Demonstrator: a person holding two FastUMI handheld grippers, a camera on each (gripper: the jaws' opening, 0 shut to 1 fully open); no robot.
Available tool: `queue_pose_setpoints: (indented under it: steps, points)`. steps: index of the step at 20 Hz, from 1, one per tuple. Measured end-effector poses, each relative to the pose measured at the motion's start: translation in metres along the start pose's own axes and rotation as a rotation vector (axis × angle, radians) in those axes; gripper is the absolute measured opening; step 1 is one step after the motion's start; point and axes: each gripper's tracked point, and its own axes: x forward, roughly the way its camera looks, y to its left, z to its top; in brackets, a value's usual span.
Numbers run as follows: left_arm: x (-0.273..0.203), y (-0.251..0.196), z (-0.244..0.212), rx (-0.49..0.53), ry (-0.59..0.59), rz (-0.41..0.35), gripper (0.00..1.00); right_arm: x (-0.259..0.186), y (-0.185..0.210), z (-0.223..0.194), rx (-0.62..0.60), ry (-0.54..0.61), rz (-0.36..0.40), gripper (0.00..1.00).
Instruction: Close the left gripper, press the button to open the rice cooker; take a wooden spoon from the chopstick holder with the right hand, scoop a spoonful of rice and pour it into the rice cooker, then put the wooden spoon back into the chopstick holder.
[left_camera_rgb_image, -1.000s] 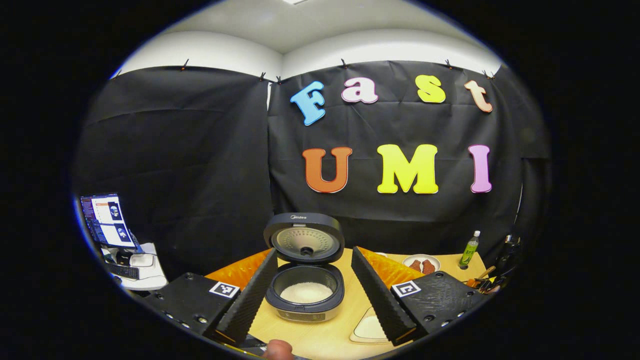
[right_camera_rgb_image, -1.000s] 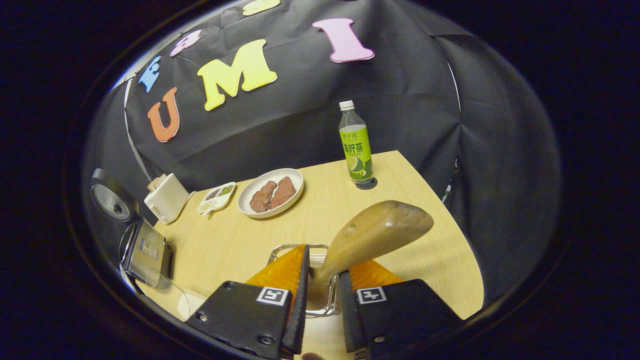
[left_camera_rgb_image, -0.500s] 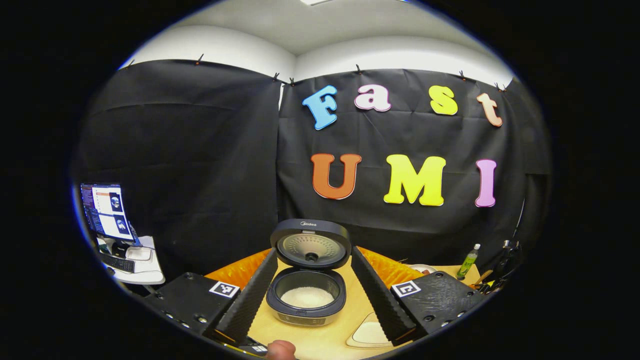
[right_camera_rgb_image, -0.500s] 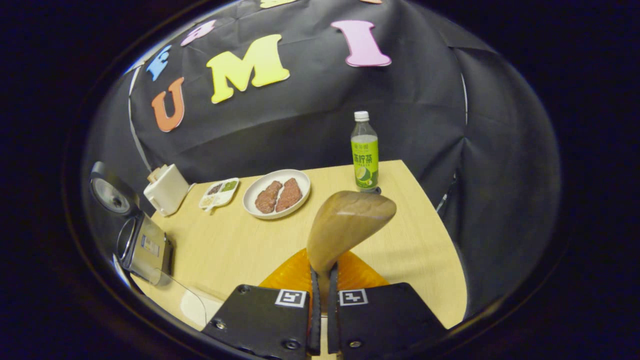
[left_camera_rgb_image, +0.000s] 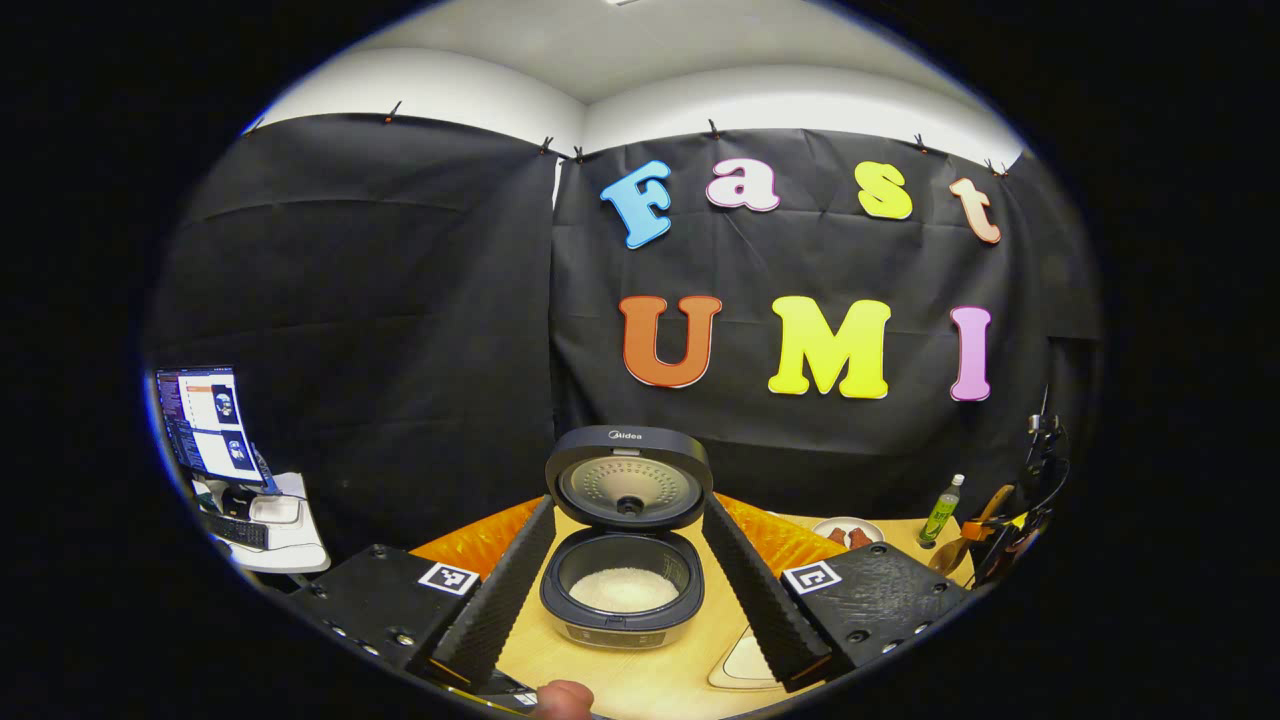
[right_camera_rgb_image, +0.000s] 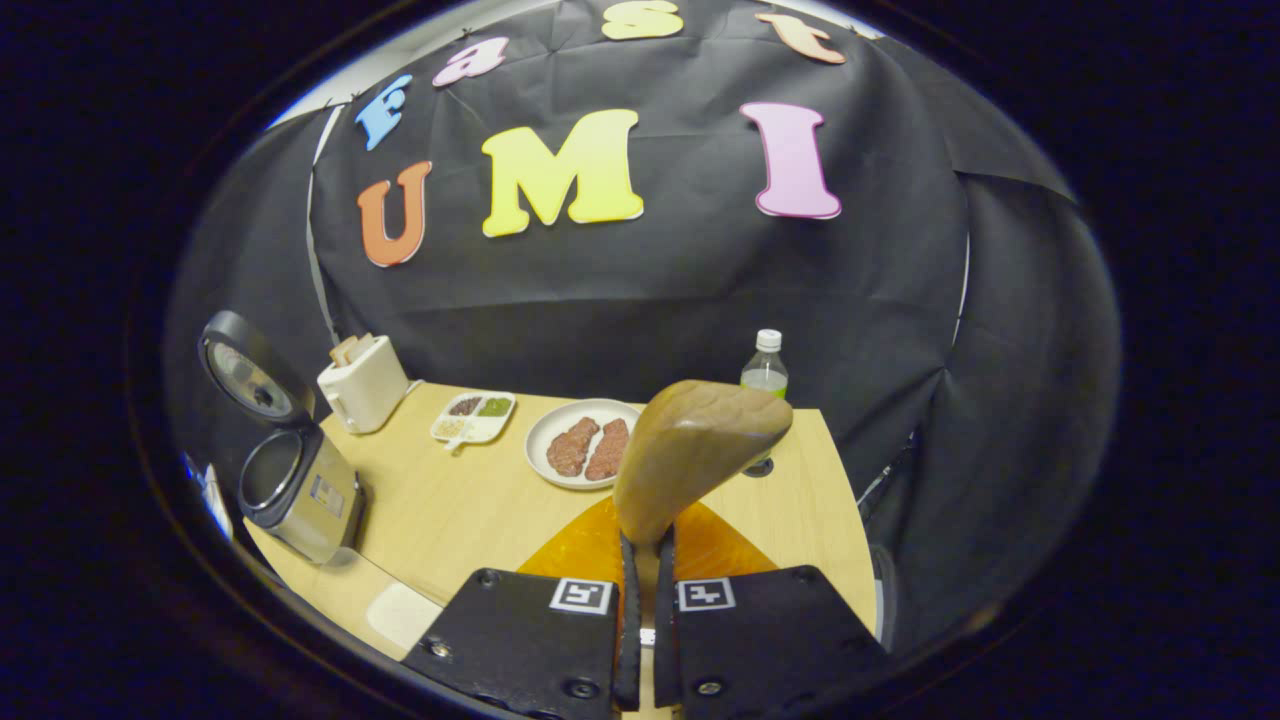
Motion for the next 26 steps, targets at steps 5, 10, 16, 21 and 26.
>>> queue_pose_setpoints:
  steps: [5,10,16,21,26]
  points:
    - [0.016,0.016,0.001,-0.003,0.012,-0.012,0.95,-0.055,0.016,0.027,0.079,-0.067,0.024,0.11]
    - [0.023,0.027,-0.004,0.021,0.018,-0.039,0.95,-0.09,0.058,0.027,0.139,-0.089,0.076,0.11]
    - [0.021,0.028,-0.006,0.018,0.033,-0.105,0.95,-0.107,0.129,-0.004,0.078,-0.063,0.131,0.11]
    - [0.016,0.045,-0.009,0.022,0.052,-0.095,0.95,-0.086,0.179,-0.074,-0.043,0.061,0.157,0.11]
    - [0.01,0.063,-0.015,0.033,0.077,-0.053,0.95,-0.044,0.197,-0.14,-0.142,0.191,0.111,0.11]
